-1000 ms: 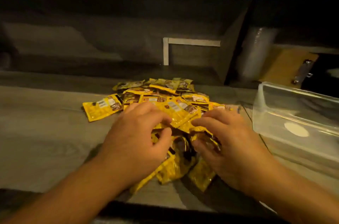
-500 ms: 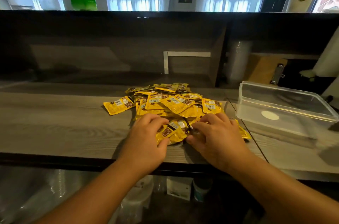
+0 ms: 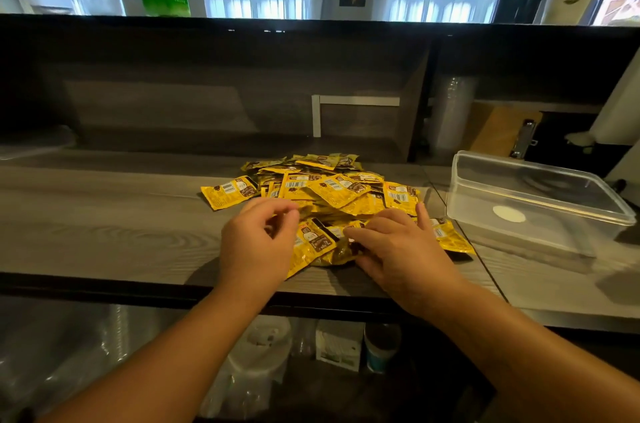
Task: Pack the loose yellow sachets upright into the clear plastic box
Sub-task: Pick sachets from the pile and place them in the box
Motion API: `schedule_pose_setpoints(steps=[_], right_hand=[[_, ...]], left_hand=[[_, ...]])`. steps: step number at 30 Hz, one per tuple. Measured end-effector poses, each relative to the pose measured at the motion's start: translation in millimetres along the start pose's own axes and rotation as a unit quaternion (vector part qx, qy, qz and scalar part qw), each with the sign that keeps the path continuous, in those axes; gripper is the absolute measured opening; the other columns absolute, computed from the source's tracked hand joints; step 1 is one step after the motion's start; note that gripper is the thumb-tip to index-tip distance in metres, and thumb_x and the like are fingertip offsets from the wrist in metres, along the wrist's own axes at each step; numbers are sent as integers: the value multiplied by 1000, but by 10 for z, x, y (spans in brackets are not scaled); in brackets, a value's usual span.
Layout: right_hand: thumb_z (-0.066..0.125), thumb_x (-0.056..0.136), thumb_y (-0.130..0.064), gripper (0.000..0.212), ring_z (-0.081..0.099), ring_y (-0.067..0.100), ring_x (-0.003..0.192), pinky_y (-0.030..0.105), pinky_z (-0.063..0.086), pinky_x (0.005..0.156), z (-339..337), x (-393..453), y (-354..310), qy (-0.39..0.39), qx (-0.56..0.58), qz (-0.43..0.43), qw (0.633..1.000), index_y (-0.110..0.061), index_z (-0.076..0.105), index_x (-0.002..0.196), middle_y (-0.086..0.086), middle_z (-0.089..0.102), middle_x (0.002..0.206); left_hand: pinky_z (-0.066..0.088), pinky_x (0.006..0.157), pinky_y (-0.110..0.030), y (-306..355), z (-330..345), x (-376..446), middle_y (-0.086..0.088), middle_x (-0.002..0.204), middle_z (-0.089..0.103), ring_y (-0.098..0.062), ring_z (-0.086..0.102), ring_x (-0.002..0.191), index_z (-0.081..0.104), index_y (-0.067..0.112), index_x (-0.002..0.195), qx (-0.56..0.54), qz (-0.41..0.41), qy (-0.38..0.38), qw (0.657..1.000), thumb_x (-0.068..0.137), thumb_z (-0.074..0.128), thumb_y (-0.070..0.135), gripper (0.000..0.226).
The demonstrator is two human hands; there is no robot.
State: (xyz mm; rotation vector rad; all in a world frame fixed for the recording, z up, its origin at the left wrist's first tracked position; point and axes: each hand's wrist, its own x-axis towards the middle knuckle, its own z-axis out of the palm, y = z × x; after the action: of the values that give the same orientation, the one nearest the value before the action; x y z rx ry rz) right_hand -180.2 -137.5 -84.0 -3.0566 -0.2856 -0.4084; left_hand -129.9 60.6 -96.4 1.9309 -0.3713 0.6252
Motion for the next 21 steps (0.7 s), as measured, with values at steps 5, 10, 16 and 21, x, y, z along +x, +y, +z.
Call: schedule_pose_setpoints(steps=[5,10,16,21], right_hand=[[60,91,-39,33,50,21,119,65,17,111,45,39,-50,41,-75,-27,996,-38,61,124,-9,63,114],[67,82,-39,15,61,20,94,42,44,89,118,-32,5,136,-60,11,989,-33,70,95,-8,67,94],[59,90,-20,8,54,19,82,32,47,62,-10,-30,169,248,-2,63,967,-18,64,96,2,61,95],[38,102,-23,12,49,17,74,30,36,53,-191,-77,319,311,174,168,919,-23,49,97,-2,54,83]], left_hand=[[49,63,-12,151,-53,72,13,90,67,0,64,85,65,37,91,-101,-98,95,986,98,57,22,18],[56,61,-29,263,-65,171,4,96,69,-11,68,82,62,31,100,-177,-207,164,948,103,48,30,15],[61,74,-50,438,16,167,-1,103,69,-21,70,90,53,37,90,-247,-284,172,910,104,43,33,17],[60,71,-43,624,108,159,-2,103,71,-21,72,88,60,29,110,-356,-357,91,859,95,64,31,16]])
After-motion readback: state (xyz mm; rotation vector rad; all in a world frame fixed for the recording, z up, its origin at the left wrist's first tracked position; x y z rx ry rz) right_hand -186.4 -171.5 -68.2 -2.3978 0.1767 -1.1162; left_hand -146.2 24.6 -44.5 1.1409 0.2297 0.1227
